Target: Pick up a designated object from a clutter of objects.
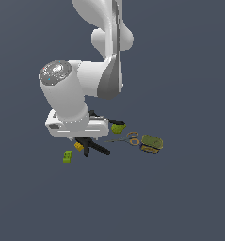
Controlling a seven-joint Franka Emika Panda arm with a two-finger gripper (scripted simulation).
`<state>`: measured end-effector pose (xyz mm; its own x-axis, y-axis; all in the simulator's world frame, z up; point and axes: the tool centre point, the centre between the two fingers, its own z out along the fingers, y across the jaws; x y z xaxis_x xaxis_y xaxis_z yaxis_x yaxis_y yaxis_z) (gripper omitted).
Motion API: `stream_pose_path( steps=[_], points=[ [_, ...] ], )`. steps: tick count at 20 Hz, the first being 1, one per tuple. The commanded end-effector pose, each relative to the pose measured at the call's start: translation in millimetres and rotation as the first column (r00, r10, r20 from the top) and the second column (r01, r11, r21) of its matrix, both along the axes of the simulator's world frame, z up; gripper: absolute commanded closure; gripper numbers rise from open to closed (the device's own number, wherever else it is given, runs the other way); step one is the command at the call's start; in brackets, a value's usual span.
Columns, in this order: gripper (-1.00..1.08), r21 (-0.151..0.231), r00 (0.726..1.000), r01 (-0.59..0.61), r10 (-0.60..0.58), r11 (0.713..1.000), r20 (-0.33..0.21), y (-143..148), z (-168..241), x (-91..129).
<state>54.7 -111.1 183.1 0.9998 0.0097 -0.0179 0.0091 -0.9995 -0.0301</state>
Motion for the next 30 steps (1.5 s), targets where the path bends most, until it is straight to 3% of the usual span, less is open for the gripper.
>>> stream_pose_path(
  steps=[1,8,14,30],
  points=[
    [-0.92,-0.004,1.000,-0.007,0.007,1.000,0.006,-24.0,-24.6,5.5],
    [-0.92,-0.017,1.000,-0.025,0.025,1.000,0.015,-77.6,-81.4,9.2],
    [-0.92,-0.027,0.999,-0.034,0.035,0.999,0.017,-104.3,-110.7,6.8],
    [-0.92,-0.029,0.999,-0.036,0.037,0.999,0.017,-112.7,-147.3,4.2]
  ],
)
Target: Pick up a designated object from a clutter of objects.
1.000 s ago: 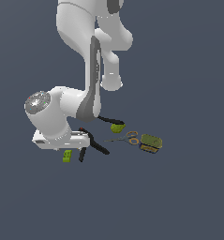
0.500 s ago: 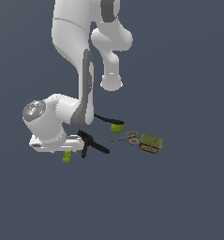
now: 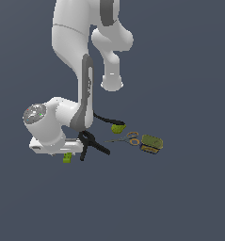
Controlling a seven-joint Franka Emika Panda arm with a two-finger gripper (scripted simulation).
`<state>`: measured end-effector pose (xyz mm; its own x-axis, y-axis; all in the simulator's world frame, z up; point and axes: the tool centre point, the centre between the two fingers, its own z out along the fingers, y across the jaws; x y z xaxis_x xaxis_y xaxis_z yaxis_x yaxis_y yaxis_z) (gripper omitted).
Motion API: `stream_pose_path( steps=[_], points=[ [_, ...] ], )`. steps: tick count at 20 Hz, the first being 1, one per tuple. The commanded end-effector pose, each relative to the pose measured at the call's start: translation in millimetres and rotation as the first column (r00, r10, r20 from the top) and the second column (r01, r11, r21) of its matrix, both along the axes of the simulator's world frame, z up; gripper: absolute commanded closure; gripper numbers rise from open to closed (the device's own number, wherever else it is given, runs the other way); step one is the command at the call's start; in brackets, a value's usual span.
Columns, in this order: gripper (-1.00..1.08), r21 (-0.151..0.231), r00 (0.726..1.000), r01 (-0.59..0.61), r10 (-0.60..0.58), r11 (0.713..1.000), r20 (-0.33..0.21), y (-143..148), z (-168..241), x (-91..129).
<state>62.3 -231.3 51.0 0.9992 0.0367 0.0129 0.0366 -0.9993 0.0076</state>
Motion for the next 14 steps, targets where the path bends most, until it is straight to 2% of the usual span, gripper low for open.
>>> stream_pose_path(
  steps=[1,9,10,14],
  points=[
    [-0.92,0.008,1.000,-0.010,0.010,1.000,-0.014,7.7,-20.5,-3.5],
    [-0.92,0.007,1.000,-0.010,0.010,1.000,-0.013,6.9,-38.7,-2.5],
    [1.08,0.007,1.000,-0.010,0.010,1.000,-0.013,6.9,-38.7,-2.5],
    [1.08,0.007,1.000,-0.010,0.010,1.000,-0.013,6.9,-38.7,-2.5]
  ],
)
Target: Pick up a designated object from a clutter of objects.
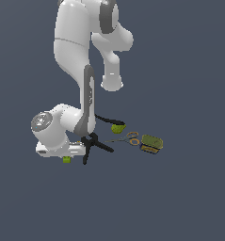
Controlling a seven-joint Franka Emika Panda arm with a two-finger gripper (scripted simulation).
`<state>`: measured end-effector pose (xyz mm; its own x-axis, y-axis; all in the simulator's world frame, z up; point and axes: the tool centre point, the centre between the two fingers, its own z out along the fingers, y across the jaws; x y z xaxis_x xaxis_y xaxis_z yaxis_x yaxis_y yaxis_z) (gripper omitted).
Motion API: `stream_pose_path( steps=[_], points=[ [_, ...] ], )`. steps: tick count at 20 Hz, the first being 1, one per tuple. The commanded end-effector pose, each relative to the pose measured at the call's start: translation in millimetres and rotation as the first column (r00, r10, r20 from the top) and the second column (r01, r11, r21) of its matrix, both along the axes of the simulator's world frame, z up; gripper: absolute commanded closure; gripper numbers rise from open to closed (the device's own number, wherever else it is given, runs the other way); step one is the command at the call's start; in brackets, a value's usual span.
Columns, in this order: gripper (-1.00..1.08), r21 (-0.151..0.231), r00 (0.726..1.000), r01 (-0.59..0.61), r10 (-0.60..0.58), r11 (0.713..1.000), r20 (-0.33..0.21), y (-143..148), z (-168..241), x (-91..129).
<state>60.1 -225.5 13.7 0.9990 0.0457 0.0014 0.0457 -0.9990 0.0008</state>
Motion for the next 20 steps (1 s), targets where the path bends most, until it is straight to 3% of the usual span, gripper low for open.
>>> stream_pose_path(
  steps=[1,11,20],
  points=[
    [1.08,0.001,1.000,-0.001,0.001,1.000,-0.002,1.0,-1.4,-0.2],
    [1.08,0.001,1.000,-0.001,0.001,1.000,-0.002,1.6,3.6,-2.9],
    [1.08,0.001,1.000,-0.001,0.001,1.000,-0.002,6.4,36.9,-20.4]
  ],
)
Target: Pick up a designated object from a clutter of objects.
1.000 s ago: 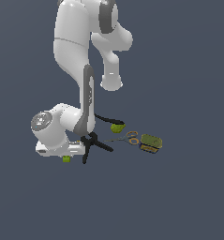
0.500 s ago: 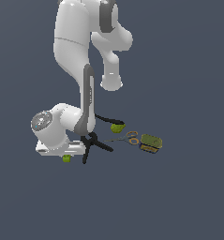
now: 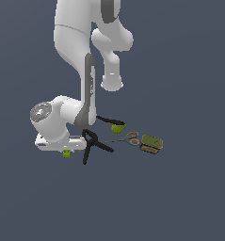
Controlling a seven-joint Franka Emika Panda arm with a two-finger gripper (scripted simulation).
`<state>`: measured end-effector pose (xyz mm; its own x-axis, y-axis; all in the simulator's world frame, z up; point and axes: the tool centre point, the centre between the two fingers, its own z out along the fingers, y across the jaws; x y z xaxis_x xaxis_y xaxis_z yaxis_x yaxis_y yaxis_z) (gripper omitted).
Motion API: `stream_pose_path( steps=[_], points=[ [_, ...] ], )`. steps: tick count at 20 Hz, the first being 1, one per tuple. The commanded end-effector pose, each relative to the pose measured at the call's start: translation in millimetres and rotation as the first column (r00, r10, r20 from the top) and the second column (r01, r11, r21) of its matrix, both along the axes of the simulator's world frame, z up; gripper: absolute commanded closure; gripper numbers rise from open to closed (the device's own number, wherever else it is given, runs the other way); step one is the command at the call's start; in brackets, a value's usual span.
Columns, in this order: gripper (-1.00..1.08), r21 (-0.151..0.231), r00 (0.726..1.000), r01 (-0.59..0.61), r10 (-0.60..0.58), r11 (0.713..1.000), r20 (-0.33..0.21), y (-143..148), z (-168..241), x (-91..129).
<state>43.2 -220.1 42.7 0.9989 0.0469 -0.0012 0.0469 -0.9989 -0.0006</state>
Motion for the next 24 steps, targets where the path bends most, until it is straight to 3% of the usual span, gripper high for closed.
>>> stream_pose_path(
  steps=[1,24],
  points=[
    [1.08,0.000,1.000,0.000,0.000,1.000,0.001,1.8,13.6,-6.6],
    [1.08,0.001,1.000,0.001,-0.001,1.000,0.001,25.6,194.4,-99.5]
  ],
)
